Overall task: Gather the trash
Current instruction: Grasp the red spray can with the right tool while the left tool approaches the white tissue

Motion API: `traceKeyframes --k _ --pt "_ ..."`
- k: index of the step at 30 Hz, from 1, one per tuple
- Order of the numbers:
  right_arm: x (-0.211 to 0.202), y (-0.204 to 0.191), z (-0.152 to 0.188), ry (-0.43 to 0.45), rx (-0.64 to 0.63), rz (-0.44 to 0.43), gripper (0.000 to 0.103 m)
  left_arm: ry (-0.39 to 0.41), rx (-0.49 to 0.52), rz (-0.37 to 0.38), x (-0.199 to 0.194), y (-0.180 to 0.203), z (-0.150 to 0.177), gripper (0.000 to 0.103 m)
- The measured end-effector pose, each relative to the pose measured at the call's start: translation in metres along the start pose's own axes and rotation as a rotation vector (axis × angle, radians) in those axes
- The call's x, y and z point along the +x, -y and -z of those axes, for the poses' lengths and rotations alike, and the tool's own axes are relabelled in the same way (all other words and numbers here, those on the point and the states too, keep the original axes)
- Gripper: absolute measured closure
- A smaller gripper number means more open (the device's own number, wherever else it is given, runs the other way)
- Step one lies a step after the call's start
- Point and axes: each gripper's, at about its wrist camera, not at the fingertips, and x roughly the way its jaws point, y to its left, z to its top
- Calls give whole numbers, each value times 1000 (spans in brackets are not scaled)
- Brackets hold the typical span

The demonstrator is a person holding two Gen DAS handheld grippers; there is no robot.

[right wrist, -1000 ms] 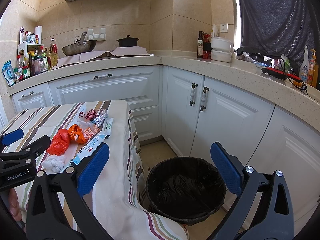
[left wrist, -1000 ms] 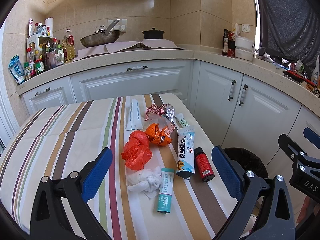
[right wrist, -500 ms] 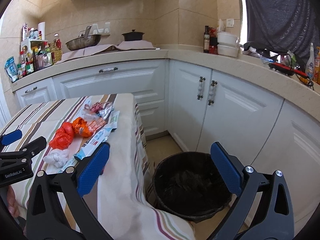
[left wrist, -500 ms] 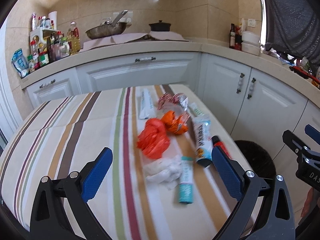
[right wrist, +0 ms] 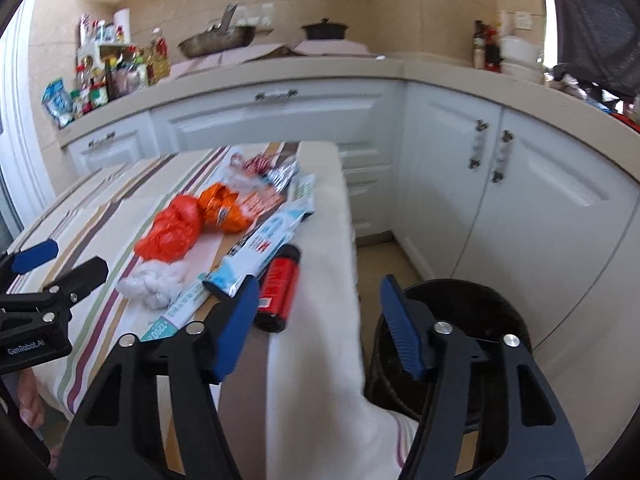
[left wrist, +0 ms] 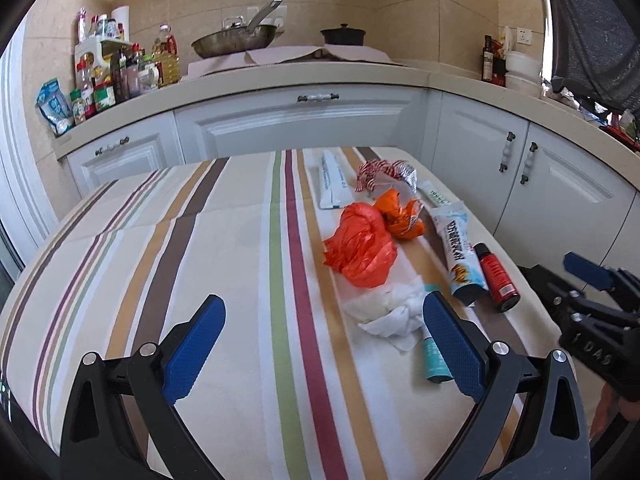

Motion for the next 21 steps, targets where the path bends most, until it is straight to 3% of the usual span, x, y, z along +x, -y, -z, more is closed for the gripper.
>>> traceKeyframes --k 5,11,13,21 --pt "16 -7 3 -48 -6 -29 51 -11 -1 5 5 -3 2 7" --pt "28 -11 5 -88 -12 -45 67 -25 -7 22 12 -4 4 7" --pt "30 -11 6 -91 -12 -52 80 -29 -5 29 13 -4 5 7" --pt "23 -6 9 -61 -7 -58 80 -19 35 67 12 8 6 8"
